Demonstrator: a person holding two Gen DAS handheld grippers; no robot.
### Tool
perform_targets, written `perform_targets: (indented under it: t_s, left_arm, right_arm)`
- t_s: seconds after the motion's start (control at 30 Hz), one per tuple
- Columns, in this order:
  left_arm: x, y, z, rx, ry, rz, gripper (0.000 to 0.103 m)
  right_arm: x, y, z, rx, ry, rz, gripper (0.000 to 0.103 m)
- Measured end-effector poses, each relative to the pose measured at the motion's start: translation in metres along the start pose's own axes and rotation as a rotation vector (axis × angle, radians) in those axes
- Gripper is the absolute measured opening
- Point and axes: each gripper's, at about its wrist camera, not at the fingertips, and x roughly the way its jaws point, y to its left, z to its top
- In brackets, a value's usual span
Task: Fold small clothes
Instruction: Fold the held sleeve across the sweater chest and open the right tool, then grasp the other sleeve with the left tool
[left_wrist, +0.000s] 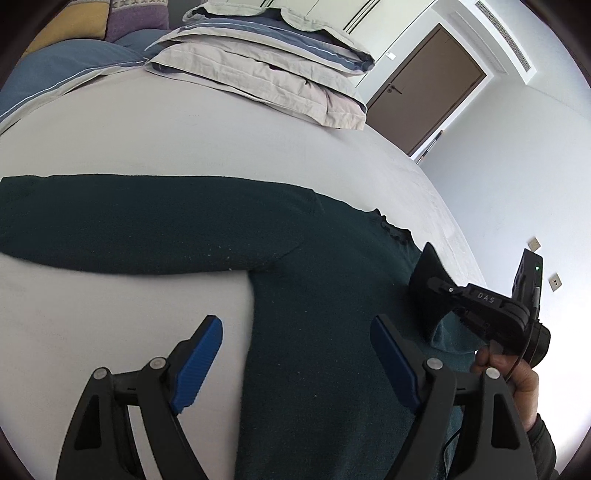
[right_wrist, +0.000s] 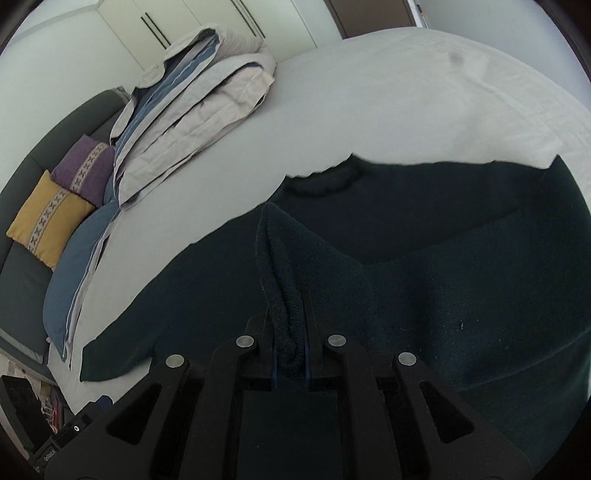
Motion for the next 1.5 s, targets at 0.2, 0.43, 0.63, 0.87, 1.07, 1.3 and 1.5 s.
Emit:
perform_targets:
  t_s: [0.2, 0.43, 0.63, 0.87, 1.07, 1.3, 1.5]
  left_arm:
    - [0.007, 0.001, 0.002, 0.0, 0.009, -0.006, 0.086]
    - [0.046, -0.048, 0.011, 0.075, 0.073, -0.069, 0.087]
    - [0.128, -0.106, 0.023, 0.182, 0.209, -0.09, 0.076]
    - [0.185, -0.123, 0.029, 0.184, 0.275, -0.059, 0.057]
    - [0.189, -0.142, 0.023, 0.272, 0.271, 0.009, 0.029]
    - [0.18, -0.149, 0.023, 0.357, 0.211, 0.057, 0.012]
    - [0.171, -0.162, 0.019, 0.431, 0.139, 0.085, 0.011]
  right_arm:
    - [0.013, 0.014, -0.095, 0.032, 0.044, 0.088, 0.048]
    - [-0.067, -0.031, -0.085, 0.041, -0.124, 0.126, 0.061]
    - [-0.144, -0.087, -0.084, 0.057, -0.252, 0.066, 0.061]
    - [-0.2, -0.15, -0.079, 0.108, -0.318, 0.024, 0.061]
    - [-0.21, -0.189, -0.077, 0.166, -0.315, -0.014, 0.061]
    - [-0.212, -0.2, -0.076, 0.166, -0.314, -0.062, 0.061]
    - [-0.214, -0.21, -0.073, 0.186, -0.312, -0.088, 0.061]
